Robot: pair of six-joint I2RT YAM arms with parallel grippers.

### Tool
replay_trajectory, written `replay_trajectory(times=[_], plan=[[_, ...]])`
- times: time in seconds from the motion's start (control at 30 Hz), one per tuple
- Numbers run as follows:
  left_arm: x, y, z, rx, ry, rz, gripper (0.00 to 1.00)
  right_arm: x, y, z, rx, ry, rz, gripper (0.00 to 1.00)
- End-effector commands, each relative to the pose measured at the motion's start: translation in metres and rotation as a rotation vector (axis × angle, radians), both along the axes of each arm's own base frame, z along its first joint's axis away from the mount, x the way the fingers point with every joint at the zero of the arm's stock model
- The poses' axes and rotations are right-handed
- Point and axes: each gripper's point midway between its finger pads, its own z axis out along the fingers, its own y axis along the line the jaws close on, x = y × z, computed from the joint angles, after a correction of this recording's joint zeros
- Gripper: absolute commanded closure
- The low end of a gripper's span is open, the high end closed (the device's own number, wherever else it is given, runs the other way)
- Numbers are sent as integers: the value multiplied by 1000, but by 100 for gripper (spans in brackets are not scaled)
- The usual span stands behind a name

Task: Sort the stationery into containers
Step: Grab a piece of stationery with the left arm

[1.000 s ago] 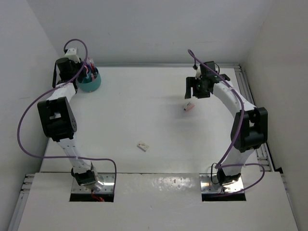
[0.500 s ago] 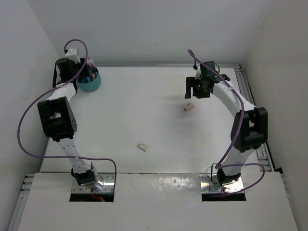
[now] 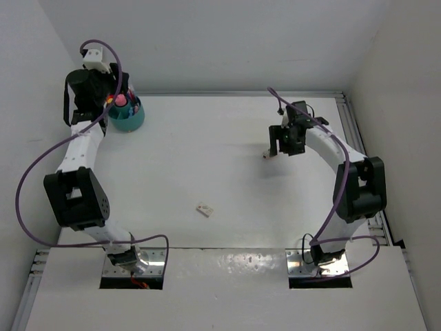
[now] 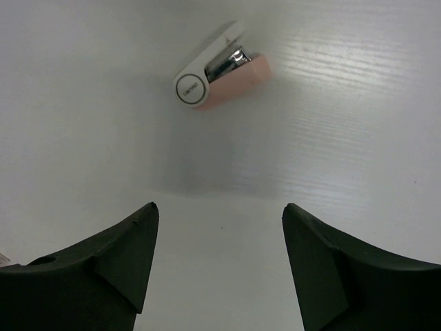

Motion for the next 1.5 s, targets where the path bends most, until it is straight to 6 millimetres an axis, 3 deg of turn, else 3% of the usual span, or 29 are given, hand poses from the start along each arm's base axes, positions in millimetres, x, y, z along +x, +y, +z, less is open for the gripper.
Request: replay_trajectory(times=[0.0, 0.13, 0.17, 0.37, 0.47, 0.53, 0.6, 0.63, 0.67, 0.7, 0.73, 0.77, 0.83, 0.93, 1.13, 1.27, 1.47], plan=[[-20, -18, 14, -19, -26, -45, 40, -1, -7, 3, -18, -16, -62, 28], [-32, -27, 5, -27, 4, -78, 39, 14, 8, 5, 13, -40, 52, 26], [-35, -29, 0, -27, 23, -92, 38, 16, 9, -2, -7, -32, 104, 27], [-52, -58, -15, -19, 69, -273, 39, 38, 1, -17, -88, -50, 270, 30], [-71, -83, -24, 13, 82, -456, 43, 39, 9, -13, -50, -69, 339, 35], [-93, -104, -38, 124, 90, -633, 44, 32, 19, -11, -8, -74, 399, 37], [-137, -135, -66, 116, 210, -847, 43, 24, 24, -10, 5, -72, 428, 38], [-146, -140, -73, 311, 136, -939, 43, 21, 25, -11, 4, -66, 432, 38], [-159, -147, -88, 393, 156, -1013, 43, 18, 27, -12, 6, -58, 434, 38], [-204, -169, -109, 378, 298, -1163, 43, 15, 27, -14, 8, -44, 427, 38], [-216, -176, -122, 594, 197, -1295, 42, 14, 26, -14, 12, -33, 412, 38], [-234, -177, -144, 661, 265, -1388, 41, 14, 24, -14, 7, -28, 400, 38], [-270, -197, -174, 678, 344, -1534, 40, 13, 21, -14, 16, -18, 369, 38], [-299, -217, -197, 715, 327, -1645, 39, 16, 14, -8, 21, -26, 325, 38], [-305, -264, -231, 736, 354, -1717, 41, 16, 2, 1, 12, -44, 280, 38], [-319, -274, -280, 865, 388, -1745, 44, 8, -7, 1, 9, -37, 256, 38], [-316, -302, -301, 930, 366, -1735, 45, -5, -20, 1, 17, -23, 212, 38]])
